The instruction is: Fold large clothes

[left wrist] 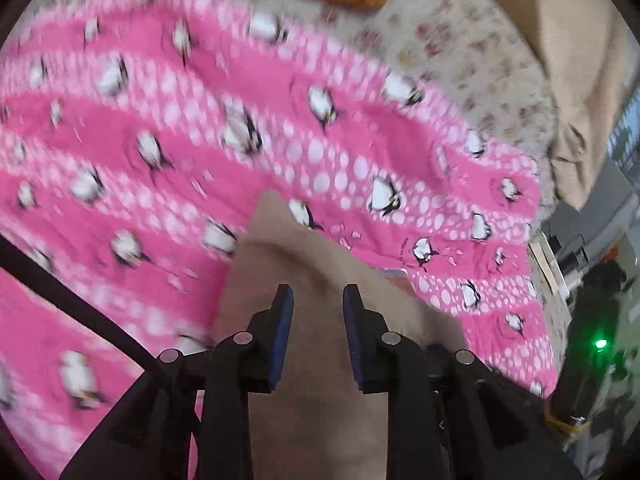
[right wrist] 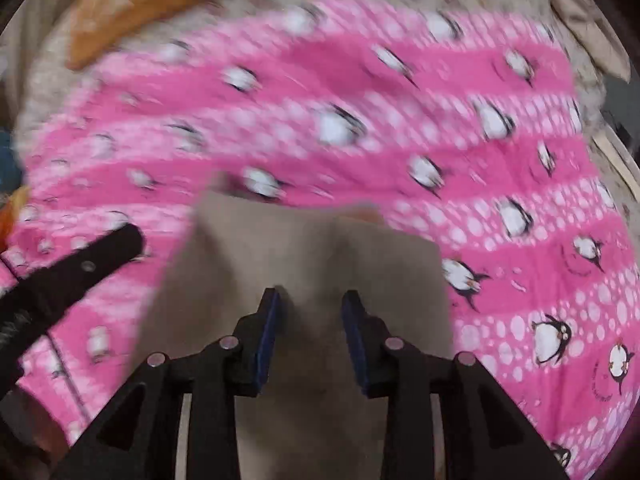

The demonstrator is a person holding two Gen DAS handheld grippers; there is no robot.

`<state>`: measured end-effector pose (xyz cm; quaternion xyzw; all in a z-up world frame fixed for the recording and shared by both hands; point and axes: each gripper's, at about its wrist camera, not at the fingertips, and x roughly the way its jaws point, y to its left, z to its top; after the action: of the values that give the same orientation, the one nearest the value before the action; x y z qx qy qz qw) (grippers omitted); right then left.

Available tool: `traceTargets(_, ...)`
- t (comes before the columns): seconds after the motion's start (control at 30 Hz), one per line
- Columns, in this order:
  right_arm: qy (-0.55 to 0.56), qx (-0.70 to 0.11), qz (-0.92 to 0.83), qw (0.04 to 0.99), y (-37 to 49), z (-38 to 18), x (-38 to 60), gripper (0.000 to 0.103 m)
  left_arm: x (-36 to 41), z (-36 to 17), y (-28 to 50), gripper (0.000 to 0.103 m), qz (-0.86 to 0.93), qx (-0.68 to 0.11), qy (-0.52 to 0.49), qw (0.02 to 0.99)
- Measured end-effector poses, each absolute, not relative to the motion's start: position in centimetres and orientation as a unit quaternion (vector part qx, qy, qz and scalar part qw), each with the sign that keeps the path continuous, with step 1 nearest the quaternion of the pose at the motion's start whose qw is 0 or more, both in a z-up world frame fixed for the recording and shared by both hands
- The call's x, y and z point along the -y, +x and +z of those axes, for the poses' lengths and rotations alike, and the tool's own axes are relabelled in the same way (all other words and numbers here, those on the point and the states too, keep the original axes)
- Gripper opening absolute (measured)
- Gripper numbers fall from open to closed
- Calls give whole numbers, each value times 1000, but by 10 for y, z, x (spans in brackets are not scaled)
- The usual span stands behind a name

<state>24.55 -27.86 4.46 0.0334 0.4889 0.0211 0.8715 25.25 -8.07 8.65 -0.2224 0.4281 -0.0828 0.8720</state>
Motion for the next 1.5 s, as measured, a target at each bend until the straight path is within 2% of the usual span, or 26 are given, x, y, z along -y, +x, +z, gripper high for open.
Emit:
traceTargets(0.13,74,-505,15,860,260,18,308,33,98,49,273,7,-64,-451,-220,862)
traceTargets(0.33,88,-502,46,859,265,-11,317,41,104,20,263,9,-82,-430,-203,876)
traceTargets(0.53,85,-494,49,864,271,-12,316,42,108,33,291,10,-58,-483,-205,849)
traceTargets(0.6,87,-492,50,865,269,-10,317,42,118,41,311,11,-59,-490,-171,853)
traceTargets(0.7,87,-488,50,867,266,-10,316,43,140,32,341,13,-48,-491,-60,868)
traceTargets(0.77,88,-486,57,868,263,-7,318,48,137,18,344,13,-51,-497,-61,864)
traceTargets(0.83,86,-486,69,867,262,-5,315,56,129,21,333,13,-61,-475,-84,874)
traceTargets(0.9,87,-487,76,866,262,-3,314,61,116,31,323,13,-68,-470,-105,874)
traceTargets(1.07,129,-461,80,874,240,40,331,61,76,61,279,14,-81,-463,-142,871)
traceTargets(1.13,91,-449,79,885,226,50,328,61,65,60,251,19,-86,-468,-139,869)
traceTargets(1.2,23,-483,84,871,220,29,317,61,72,41,235,25,-77,-488,-89,865)
traceTargets(1.23,11,-506,94,857,220,12,315,61,80,30,231,30,-71,-498,-50,863)
traceTargets(1.3,24,-502,95,859,214,1,321,62,82,31,223,31,-74,-493,-30,866)
traceTargets(1.37,44,-497,82,863,207,22,335,62,68,46,213,31,-84,-491,-59,865)
traceTargets(1.43,57,-458,83,883,193,51,355,62,52,57,200,31,-93,-485,-85,865)
traceTargets(1.5,81,-400,76,910,174,81,385,76,38,60,184,37,-99,-474,-100,869)
